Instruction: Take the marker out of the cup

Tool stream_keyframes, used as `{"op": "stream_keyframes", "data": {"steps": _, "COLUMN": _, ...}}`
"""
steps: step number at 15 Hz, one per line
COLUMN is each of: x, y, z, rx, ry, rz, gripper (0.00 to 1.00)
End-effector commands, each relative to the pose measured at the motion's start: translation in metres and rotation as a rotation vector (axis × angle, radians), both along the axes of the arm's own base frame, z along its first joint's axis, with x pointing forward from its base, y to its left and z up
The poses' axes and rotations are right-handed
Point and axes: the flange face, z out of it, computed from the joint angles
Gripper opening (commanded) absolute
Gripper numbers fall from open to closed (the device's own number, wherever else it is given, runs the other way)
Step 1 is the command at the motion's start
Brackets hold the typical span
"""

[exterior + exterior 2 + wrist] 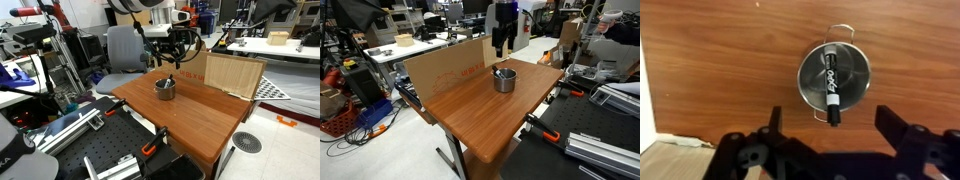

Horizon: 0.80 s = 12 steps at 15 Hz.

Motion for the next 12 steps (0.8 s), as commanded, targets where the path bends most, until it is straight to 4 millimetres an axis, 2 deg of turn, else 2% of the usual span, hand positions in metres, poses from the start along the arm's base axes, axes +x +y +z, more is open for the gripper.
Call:
{"op": "stream_keyframes", "data": {"steps": 1, "x": 0.014, "y": 0.000, "z": -0.017, "rx": -0.010, "ry": 0.003, "rz": -0.012, "gripper": 1.00}}
{"op": "stream_keyframes", "data": {"steps": 5, "x": 0.023, "y": 0.001, "z": -0.038, "rx": -0.006, "ry": 0.029, "rz": -0.016, "gripper": 1.00}}
{"op": "stream_keyframes", "data": {"steps": 12, "x": 0.040, "y": 0.001, "z": -0.055, "rx": -0.012, "ry": 0.033, "rz": -0.055, "gripper": 1.00}}
